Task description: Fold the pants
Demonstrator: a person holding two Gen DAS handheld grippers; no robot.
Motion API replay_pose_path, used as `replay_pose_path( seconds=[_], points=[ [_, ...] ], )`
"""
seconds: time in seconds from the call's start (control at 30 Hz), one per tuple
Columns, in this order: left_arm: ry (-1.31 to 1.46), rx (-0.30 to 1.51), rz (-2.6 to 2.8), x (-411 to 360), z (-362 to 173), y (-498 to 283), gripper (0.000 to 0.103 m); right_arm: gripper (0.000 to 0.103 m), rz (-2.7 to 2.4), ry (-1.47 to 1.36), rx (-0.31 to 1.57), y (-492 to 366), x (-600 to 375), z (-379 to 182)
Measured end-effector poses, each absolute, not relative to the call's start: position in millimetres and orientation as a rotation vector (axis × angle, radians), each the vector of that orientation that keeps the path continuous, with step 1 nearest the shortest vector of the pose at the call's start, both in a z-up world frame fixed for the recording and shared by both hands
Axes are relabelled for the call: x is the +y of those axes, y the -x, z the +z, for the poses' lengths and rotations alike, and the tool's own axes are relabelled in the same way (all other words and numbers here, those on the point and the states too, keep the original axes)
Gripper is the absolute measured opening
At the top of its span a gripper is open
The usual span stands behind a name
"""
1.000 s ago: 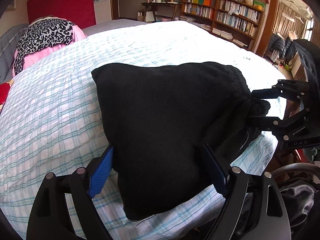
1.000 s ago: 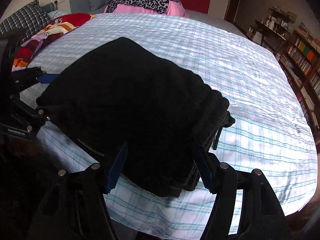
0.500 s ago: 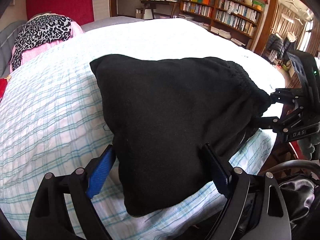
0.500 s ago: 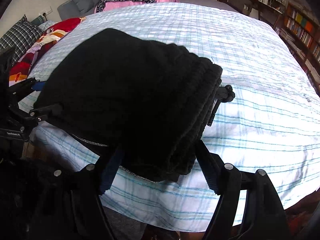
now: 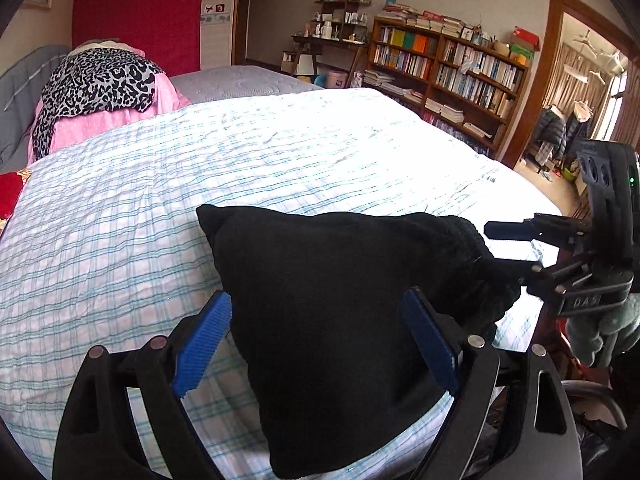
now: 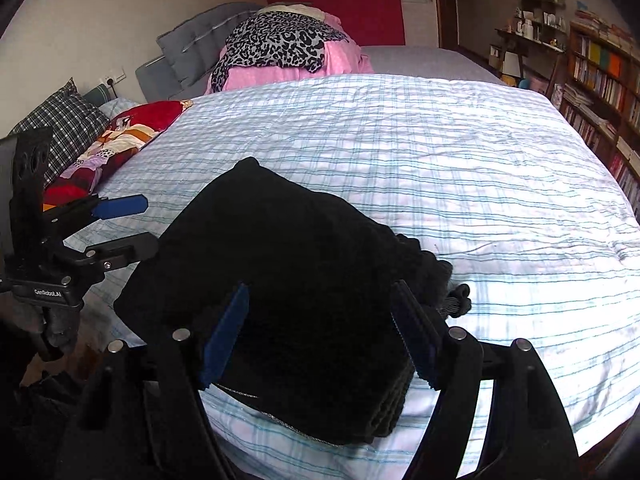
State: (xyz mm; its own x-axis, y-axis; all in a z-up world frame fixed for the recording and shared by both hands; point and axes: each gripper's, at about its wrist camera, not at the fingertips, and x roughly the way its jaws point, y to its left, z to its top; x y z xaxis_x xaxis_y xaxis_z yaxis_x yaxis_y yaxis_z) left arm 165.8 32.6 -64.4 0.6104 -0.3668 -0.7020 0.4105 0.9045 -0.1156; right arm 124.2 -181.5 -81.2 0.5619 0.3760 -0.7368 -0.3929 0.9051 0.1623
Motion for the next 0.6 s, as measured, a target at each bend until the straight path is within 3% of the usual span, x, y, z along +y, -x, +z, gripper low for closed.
replay_pose_path(
  seconds=[0.2,0.6],
  points=[
    [-0.064,0.822,-0.485,19,-78,-191,0.087,0.074,0.470,0.052,0.958,-139,-168,-121],
    [-0.040,0.956,-0.454,12,-117,-247,0.087,0.076,0.474,0.079,0.949,-138,-163,-147]
  ],
)
